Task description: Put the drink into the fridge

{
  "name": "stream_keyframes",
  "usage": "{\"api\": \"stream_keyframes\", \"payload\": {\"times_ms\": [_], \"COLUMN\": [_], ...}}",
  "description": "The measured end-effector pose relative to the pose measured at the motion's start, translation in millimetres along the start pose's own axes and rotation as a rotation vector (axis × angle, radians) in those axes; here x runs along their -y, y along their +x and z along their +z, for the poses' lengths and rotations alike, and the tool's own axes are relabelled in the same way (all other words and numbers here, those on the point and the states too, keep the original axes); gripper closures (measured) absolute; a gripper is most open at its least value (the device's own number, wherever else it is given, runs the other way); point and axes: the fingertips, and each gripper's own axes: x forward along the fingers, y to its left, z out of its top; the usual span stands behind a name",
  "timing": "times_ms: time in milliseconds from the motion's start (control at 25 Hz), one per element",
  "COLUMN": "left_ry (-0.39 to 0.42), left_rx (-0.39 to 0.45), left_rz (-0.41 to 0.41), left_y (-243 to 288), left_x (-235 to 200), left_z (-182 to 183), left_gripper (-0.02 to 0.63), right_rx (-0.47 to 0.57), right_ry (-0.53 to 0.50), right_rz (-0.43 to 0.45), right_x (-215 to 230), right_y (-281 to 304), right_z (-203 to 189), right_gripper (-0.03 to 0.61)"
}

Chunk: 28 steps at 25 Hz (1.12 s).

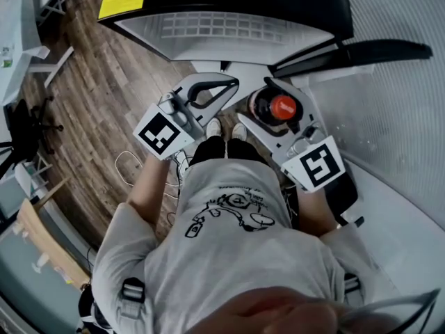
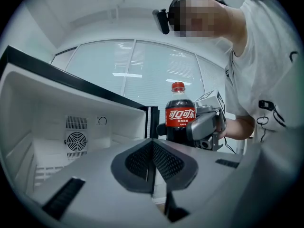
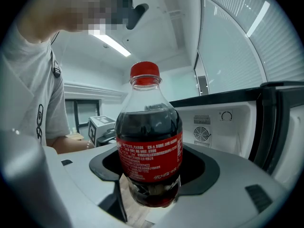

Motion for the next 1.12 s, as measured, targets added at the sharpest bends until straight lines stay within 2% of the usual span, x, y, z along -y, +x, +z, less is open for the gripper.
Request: {"api": "stream_keyframes", "payload": {"times_ms": [280,600,1120], "left_ry": [0.036,0.037,0.042], "left_rx": [-0.015,-0.025,-0.011], "left_rz": [-0.032,-0.065,-0.088], "left_y": [10,20,28], "left_x": [-6,-11,-23], "left_z": [-13,-32,-55], "left_gripper": [0.612,0.612,0.612], "right_rx": [0.000,-0.012,-0.014], "right_ry": [0.018,-0.009,0.005], "right_rz": [-0.003,-0.004,0.000], "right_x": [16,27,37], "right_y": [2,11,38], "right_z": [-14,-25,-45], "right_gripper": [0.255,0.255,0.255]}}
